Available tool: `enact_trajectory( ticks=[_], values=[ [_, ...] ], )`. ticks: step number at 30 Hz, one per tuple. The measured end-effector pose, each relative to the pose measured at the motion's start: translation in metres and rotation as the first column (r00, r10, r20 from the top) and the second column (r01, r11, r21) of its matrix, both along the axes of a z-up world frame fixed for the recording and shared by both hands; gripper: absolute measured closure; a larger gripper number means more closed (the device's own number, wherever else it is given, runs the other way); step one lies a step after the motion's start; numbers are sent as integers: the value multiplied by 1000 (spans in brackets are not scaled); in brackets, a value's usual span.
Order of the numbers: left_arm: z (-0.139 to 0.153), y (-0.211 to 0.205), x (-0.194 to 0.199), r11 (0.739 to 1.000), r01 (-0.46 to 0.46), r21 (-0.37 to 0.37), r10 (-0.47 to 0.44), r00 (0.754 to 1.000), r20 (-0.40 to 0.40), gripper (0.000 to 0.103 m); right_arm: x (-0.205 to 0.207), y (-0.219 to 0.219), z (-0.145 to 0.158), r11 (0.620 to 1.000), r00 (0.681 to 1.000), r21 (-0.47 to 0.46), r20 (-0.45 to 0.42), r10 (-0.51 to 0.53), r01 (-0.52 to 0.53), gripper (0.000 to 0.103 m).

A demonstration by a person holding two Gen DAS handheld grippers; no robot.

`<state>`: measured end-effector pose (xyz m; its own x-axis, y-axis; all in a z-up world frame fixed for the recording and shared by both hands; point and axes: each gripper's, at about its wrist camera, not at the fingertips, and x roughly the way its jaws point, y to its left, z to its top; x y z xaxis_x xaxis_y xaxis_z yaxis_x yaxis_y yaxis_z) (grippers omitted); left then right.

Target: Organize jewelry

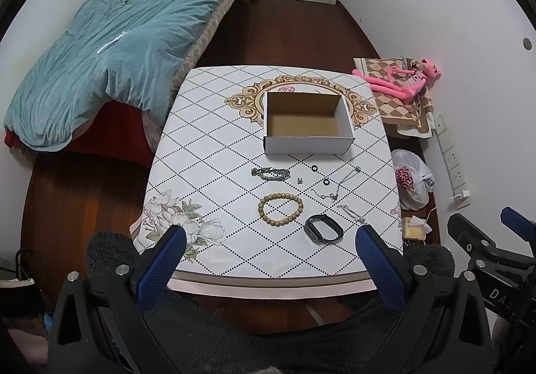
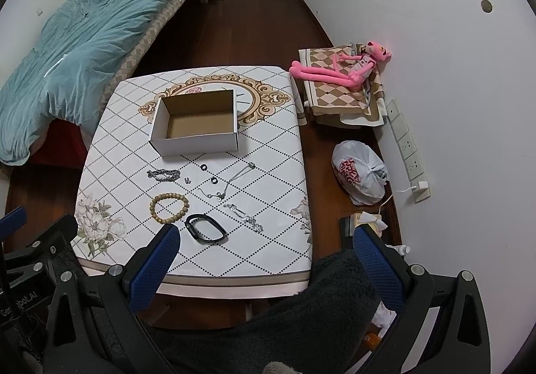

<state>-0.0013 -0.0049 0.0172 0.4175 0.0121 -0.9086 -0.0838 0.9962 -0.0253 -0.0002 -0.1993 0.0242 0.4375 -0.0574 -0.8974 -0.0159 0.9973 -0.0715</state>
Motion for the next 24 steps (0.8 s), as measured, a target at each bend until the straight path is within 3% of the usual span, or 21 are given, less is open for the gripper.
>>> enact_trajectory(
  ticks=[24],
  values=[
    [1,-1,0,1000,0,-3,0,1000,2,0,-1,-1,1,1000,1000,6,8,0,0,0]
  ],
)
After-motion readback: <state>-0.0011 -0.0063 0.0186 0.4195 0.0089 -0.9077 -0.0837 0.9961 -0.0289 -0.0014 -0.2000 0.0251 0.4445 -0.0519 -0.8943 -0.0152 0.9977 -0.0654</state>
